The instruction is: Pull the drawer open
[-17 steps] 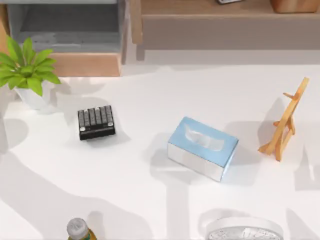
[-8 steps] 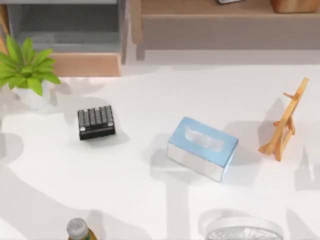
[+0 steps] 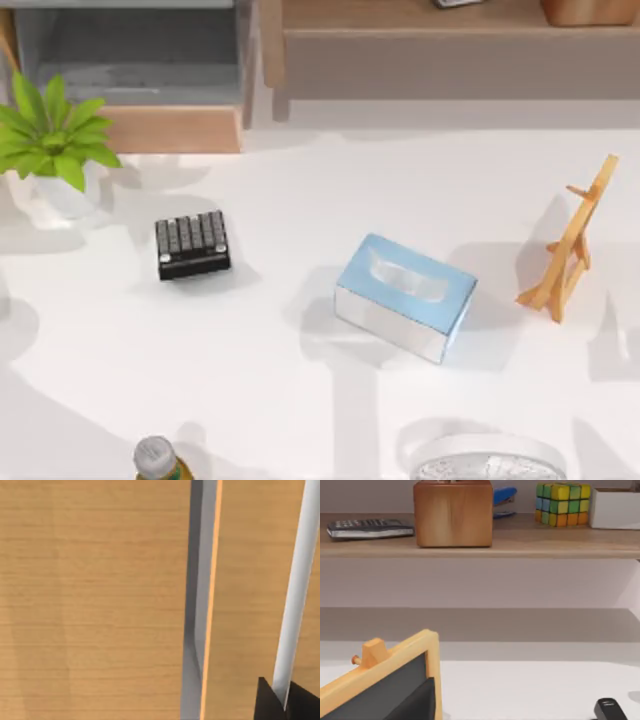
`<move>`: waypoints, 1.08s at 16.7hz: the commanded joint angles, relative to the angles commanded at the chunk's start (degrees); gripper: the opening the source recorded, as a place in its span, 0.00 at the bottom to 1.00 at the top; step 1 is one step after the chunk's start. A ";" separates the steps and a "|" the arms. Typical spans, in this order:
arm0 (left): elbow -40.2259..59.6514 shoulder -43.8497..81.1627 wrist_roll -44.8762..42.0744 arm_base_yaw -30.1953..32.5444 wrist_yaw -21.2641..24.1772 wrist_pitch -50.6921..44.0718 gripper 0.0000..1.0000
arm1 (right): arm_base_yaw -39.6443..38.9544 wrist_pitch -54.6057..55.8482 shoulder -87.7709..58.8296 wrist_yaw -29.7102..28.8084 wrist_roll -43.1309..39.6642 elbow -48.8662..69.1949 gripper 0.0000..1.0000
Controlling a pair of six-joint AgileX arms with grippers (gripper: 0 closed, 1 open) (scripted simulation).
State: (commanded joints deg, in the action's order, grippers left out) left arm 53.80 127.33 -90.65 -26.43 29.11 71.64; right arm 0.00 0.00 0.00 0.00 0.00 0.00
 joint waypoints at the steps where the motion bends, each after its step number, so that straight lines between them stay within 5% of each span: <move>1: -0.19 -0.10 0.01 -0.09 0.07 0.12 0.00 | 0.00 0.00 0.00 0.00 0.00 0.00 1.00; 18: -17.40 -7.22 -0.38 -7.41 7.31 9.74 0.00 | 0.00 0.00 0.00 0.00 0.00 0.00 1.00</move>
State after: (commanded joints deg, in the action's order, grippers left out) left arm 36.40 120.11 -91.03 -33.84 36.41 81.38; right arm 0.00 0.00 0.00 0.00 0.00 0.00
